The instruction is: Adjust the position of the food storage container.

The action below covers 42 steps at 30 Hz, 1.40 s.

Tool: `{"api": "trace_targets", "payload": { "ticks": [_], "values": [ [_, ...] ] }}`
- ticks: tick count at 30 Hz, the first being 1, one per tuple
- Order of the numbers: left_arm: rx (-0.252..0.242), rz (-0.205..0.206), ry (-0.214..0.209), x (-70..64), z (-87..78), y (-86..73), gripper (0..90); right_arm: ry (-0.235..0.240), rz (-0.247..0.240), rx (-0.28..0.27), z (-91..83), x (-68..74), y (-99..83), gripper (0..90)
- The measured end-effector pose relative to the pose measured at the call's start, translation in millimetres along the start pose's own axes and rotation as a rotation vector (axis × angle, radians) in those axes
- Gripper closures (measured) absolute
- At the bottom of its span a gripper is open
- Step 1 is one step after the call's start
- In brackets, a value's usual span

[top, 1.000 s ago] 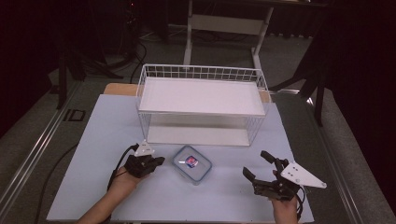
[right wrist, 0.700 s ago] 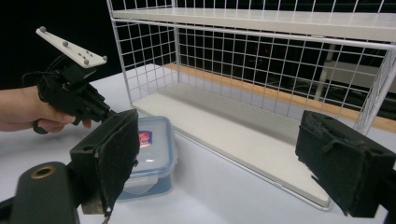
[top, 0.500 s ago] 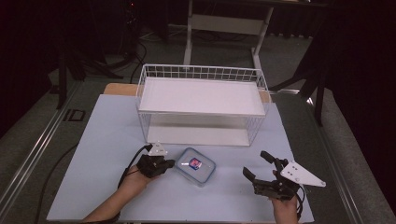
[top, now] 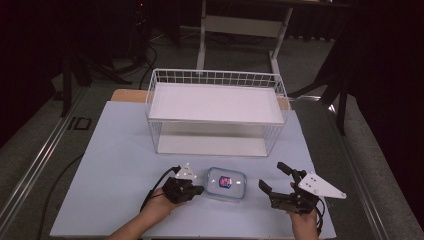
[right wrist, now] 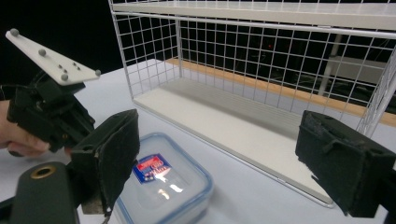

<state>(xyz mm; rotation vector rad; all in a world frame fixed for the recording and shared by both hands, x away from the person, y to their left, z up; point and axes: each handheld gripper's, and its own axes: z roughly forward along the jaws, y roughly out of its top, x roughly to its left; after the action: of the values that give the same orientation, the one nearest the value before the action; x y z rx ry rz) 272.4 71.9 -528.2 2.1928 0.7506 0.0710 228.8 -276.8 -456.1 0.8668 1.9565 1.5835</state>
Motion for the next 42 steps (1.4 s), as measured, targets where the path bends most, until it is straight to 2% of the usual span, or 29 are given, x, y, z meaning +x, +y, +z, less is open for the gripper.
{"api": "trace_targets", "payload": {
  "ticks": [1,2,14,19,21,22,24,25,26,28,29,31,32,33,34,36,37,38,40,42],
  "values": [
    [0.002,0.006,0.004,-3.0,2.4,0.7,90.0,0.000,0.000,0.000,0.0,0.0,0.0,13.6],
    [0.002,0.009,-0.012,-6.6,6.0,2.6,90.0,-0.001,0.003,0.002,0.1,-0.3,-0.2,13.6],
    [0.004,0.027,-0.046,-16.6,23.4,17.6,90.0,0.003,-0.001,0.004,0.3,-1.3,-0.9,13.6],
    [-0.003,0.003,-0.051,-13.8,17.9,16.4,89.9,0.003,-0.003,0.000,-1.2,-2.0,-0.7,13.6],
    [-0.023,-0.003,-0.034,-11.1,8.8,14.6,86.8,0.006,0.000,-0.001,-1.1,-2.3,-0.9,13.7],
    [-0.041,-0.014,-0.034,-9.5,3.0,13.6,79.8,0.022,-0.004,-0.005,-0.2,-2.8,-1.0,14.4],
    [-0.079,-0.025,-0.032,-6.0,-10.0,11.9,77.6,0.024,-0.006,-0.004,0.2,-2.0,-0.8,14.5],
    [-0.101,-0.028,-0.033,-4.4,-16.3,11.3,68.1,0.031,-0.017,-0.008,1.4,-0.3,-0.6,14.4],
    [-0.118,-0.037,-0.035,-2.7,-22.1,11.0,68.1,0.031,-0.017,-0.008,1.4,-0.3,-0.6,14.4],
    [-0.145,-0.055,-0.050,-0.5,-32.2,10.5,54.1,0.033,-0.031,-0.003,2.6,2.5,-0.5,14.5],
    [-0.159,-0.056,-0.045,-0.2,-36.7,10.4,39.2,0.038,-0.048,0.006,4.1,5.0,-0.5,14.8],
    [-0.191,-0.039,-0.035,-1.5,-45.4,10.0,36.2,0.049,-0.056,0.011,4.9,5.5,-0.4,15.0],
    [-0.206,-0.043,-0.057,-2.2,-51.3,10.4,27.4,0.071,-0.073,0.014,6.7,8.5,-0.7,17.7],
    [-0.206,-0.043,-0.057,-2.2,-51.3,10.4,18.8,0.071,-0.073,0.014,6.7,8.5,-0.7,17.7],
    [-0.210,-0.055,-0.064,-1.5,-56.3,10.8,14.9,0.083,-0.079,0.017,8.5,10.3,-1.1,18.1],
    [-0.220,-0.055,-0.059,-0.9,-59.1,10.1,10.3,0.060,-0.091,0.027,10.3,11.7,-1.9,18.1],
    [-0.220,-0.058,-0.038,0.5,-63.1,8.9,5.8,0.065,-0.093,0.028,11.0,11.5,-2.1,18.0],
    [-0.220,-0.058,-0.038,0.5,-63.1,8.9,2.7,0.065,-0.093,0.028,11.0,11.5,-2.1,18.0],
    [-0.235,-0.050,-0.011,1.2,-67.4,6.2,2.6,0.037,-0.100,0.012,10.3,12.2,-2.8,16.6],
    [-0.251,-0.038,0.027,0.8,-71.1,3.4,2.4,0.071,-0.079,0.005,9.6,10.3,-1.8,15.8]
  ]
}}
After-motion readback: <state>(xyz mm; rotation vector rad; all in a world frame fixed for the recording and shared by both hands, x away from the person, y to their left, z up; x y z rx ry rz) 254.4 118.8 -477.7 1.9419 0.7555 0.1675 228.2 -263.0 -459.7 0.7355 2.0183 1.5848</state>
